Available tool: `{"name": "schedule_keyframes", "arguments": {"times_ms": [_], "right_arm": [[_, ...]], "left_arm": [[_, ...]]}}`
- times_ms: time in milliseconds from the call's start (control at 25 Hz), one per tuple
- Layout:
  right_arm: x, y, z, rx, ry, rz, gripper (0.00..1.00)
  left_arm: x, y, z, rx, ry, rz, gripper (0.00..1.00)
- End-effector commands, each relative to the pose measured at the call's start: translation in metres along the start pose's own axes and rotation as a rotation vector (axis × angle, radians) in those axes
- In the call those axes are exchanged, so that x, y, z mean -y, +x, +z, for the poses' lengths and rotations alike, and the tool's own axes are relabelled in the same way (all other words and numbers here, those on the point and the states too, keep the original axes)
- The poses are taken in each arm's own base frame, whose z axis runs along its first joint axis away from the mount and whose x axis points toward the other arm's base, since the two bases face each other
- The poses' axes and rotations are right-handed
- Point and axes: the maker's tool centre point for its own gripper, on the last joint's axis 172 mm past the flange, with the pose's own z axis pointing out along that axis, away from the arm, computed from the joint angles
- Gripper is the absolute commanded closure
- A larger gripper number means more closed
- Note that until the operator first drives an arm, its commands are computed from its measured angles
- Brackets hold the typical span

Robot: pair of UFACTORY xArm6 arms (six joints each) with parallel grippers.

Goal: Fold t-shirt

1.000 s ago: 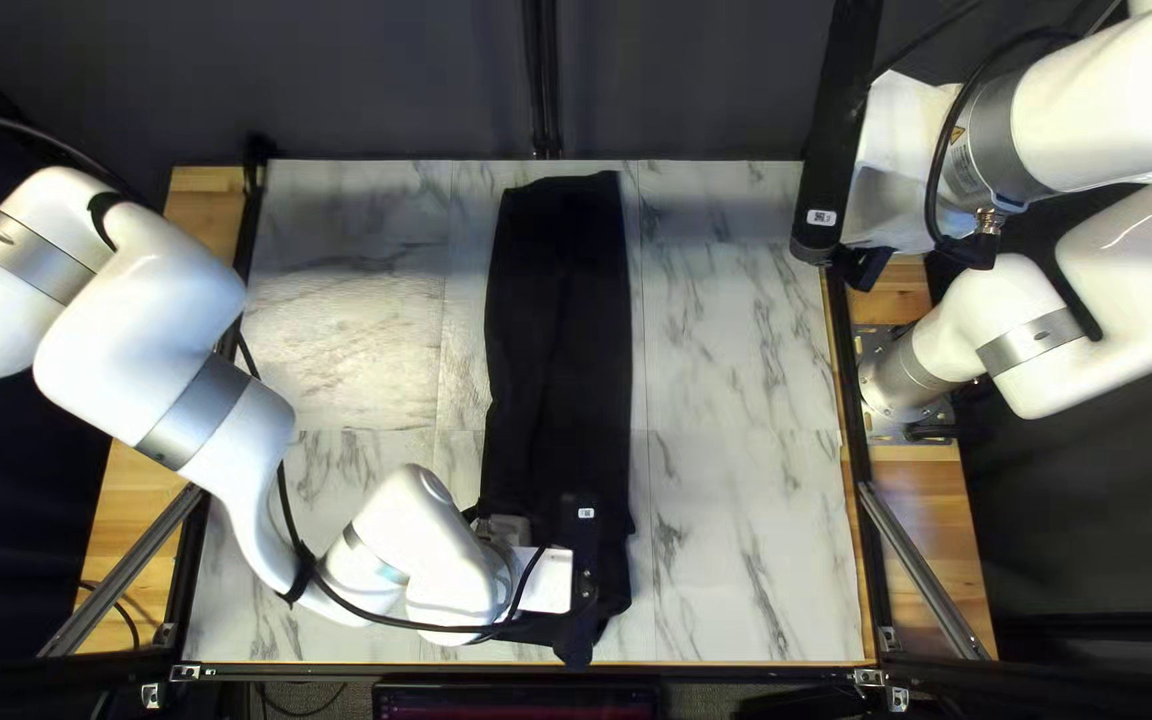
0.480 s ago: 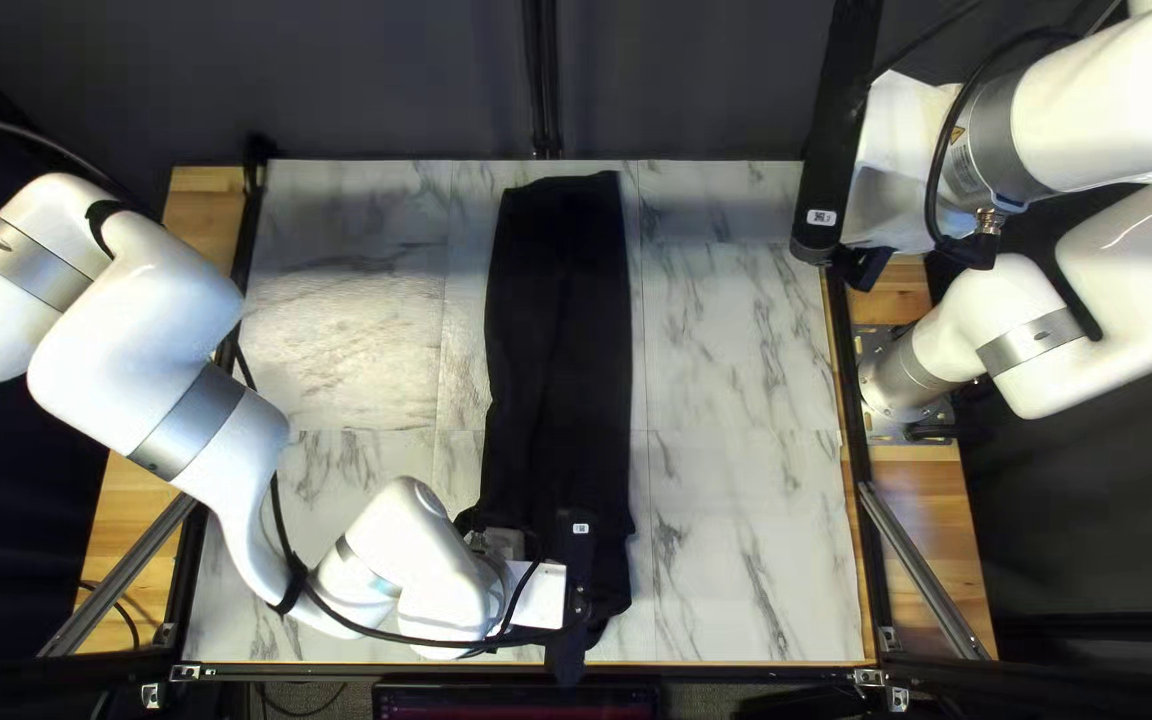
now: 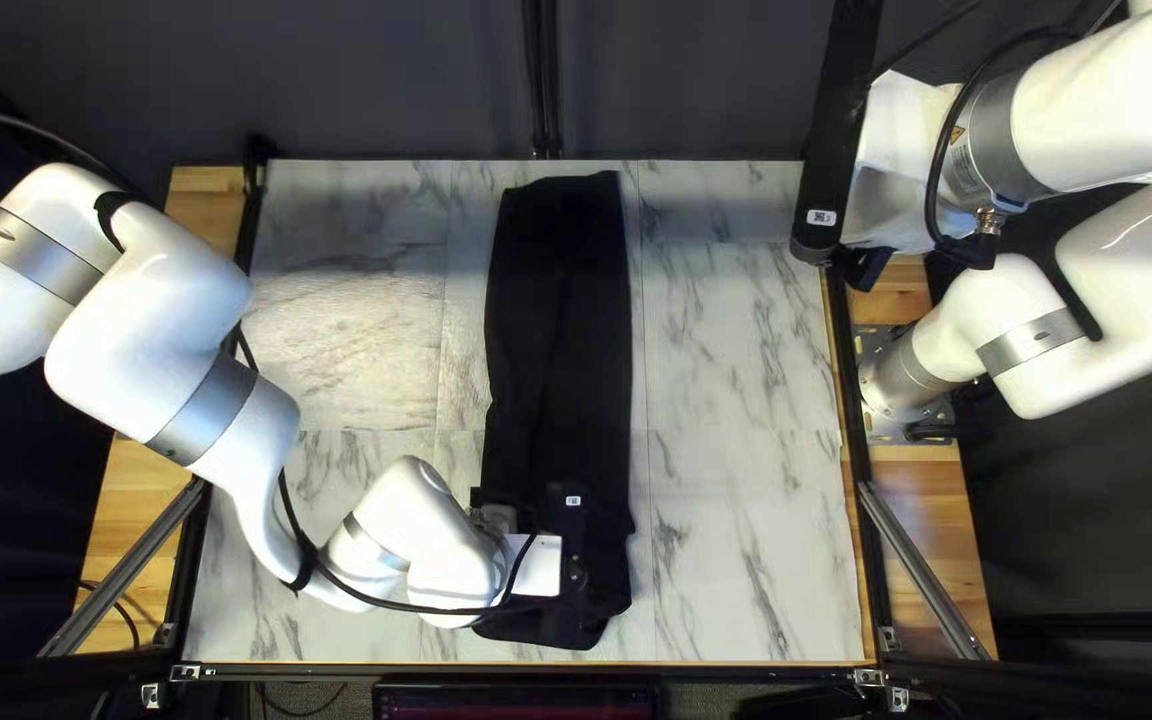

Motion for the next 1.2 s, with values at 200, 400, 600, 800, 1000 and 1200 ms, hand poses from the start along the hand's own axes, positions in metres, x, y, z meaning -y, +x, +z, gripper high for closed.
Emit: {"name": "schedule_keyframes", "arguments": {"times_ms": [200,400,600,800,1000,1200], "right_arm": [[0.0,0.0,0.0,0.0,0.0,0.0,0.0],[0.0,0.0,0.0,0.0,0.0,0.0,0.0],[0.0,0.0,0.0,0.0,0.0,0.0,0.0],[0.0,0.0,0.0,0.0,0.0,0.0,0.0],[0.0,0.0,0.0,0.0,0.0,0.0,0.0],[0.0,0.0,0.0,0.0,0.0,0.0,0.0]], "left_arm": [[-0.01,-0.032,-0.006,0.028,0.043,-0.045,0.0],[-0.011,-0.037,-0.021,0.029,0.049,-0.058,0.0],[-0.003,-0.032,-0.054,-0.018,0.054,-0.043,0.0],[0.008,-0.036,-0.055,-0.038,0.057,-0.041,0.0],[0.02,-0.058,-0.04,-0.007,0.026,-0.05,0.0],[0.017,-0.084,-0.028,0.025,-0.061,-0.008,0.0]]}}
